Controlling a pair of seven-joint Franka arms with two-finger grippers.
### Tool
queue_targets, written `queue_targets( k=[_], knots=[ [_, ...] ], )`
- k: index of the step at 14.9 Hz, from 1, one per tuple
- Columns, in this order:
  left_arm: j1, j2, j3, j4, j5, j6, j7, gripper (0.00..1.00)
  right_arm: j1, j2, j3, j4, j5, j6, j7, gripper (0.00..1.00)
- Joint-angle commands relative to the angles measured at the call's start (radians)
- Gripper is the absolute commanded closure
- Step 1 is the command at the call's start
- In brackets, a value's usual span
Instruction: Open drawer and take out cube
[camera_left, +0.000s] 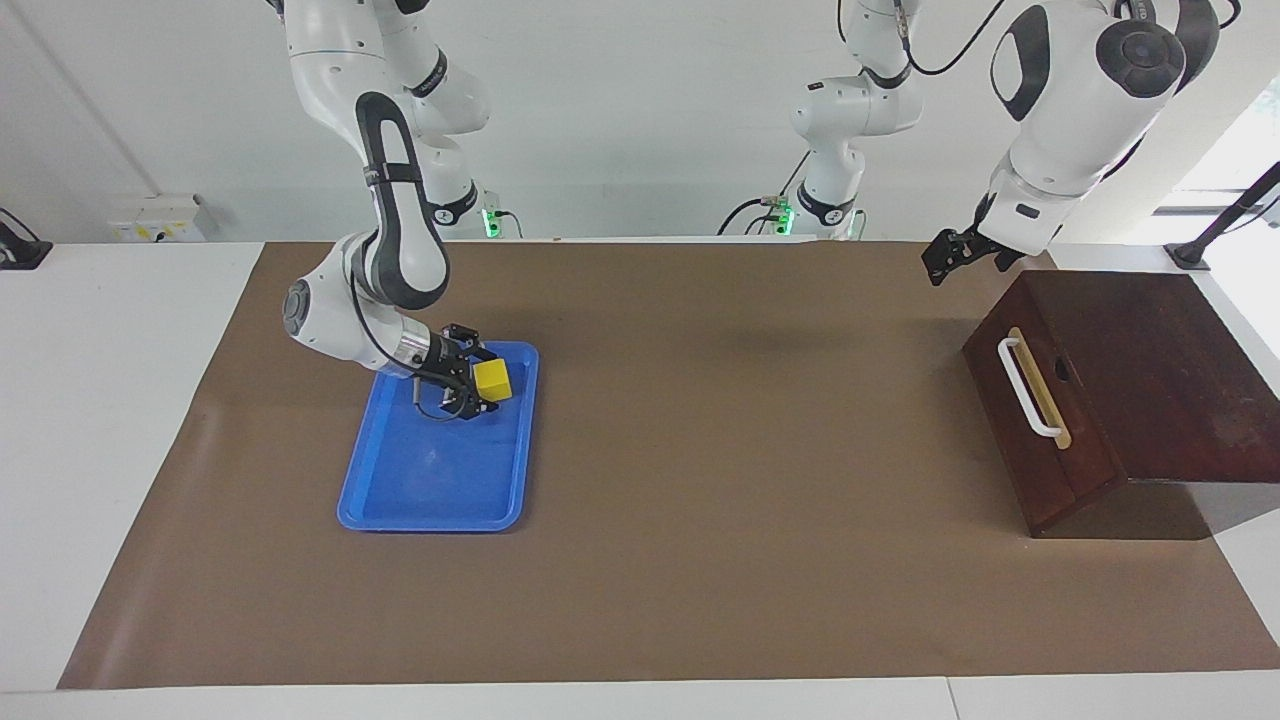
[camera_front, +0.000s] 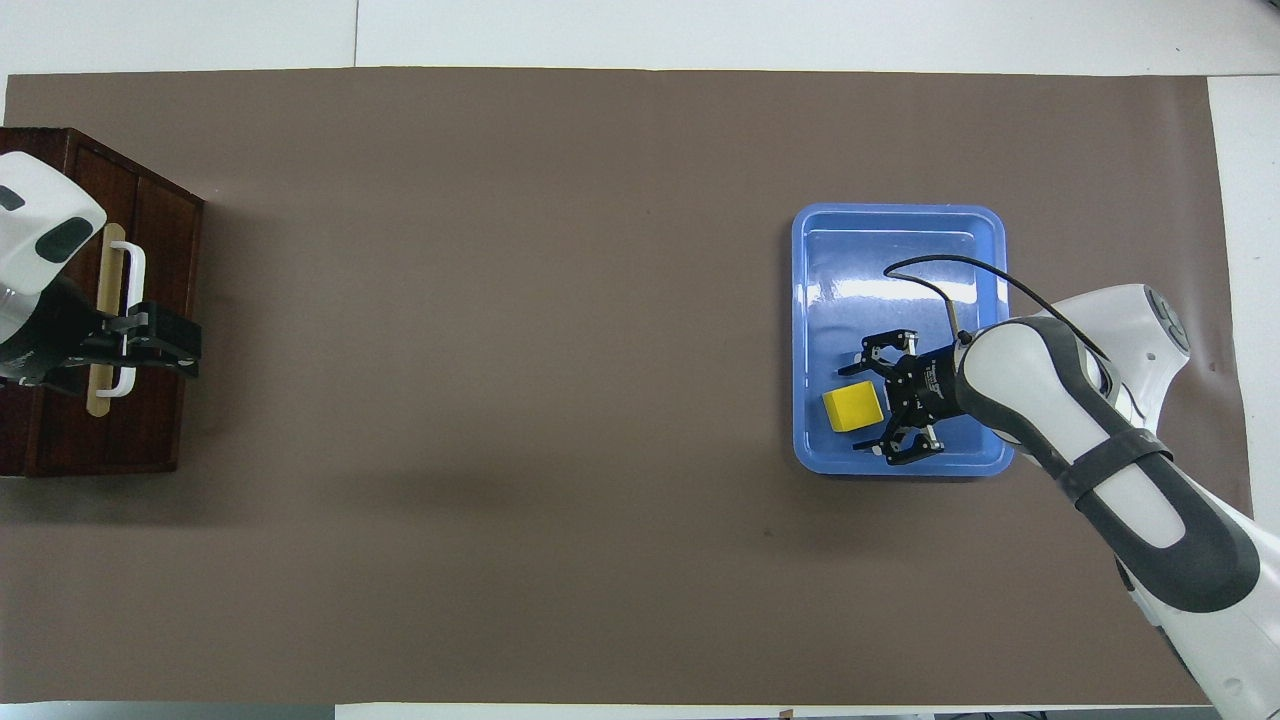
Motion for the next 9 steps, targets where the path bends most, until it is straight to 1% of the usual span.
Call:
queue_targets(
  k=[1,4,6,8,9],
  knots=[
    [0.041,0.013,-0.038,0.028,-0.006,-0.029,0.021,0.00,-0.010,-0.024,0.000,0.025,0.007,-0.022,0.002,0.00],
    [0.039,0.013,-0.038,0.027,-0.009,-0.032,0.021,0.00,-0.044,-0.008,-0.005,0.162,-0.011,-0.130,0.033,0.00],
    [0.039,0.011,-0.038,0.024,-0.010,-0.030,0.022,0.00,-0.053,-0.016,-0.006,0.251,-0.060,-0.169,0.064,0.00],
    [0.030,0.011,-0.036,0.027,-0.010,-0.026,0.019,0.00,-0.055,-0.037,-0.008,0.361,-0.119,-0.252,0.105,0.00],
    [0.030,0.011,-0.036,0.027,-0.010,-0.024,0.021,0.00,-0.055,-0.039,-0.012,0.427,-0.167,-0.314,0.096,0.00]
  ],
)
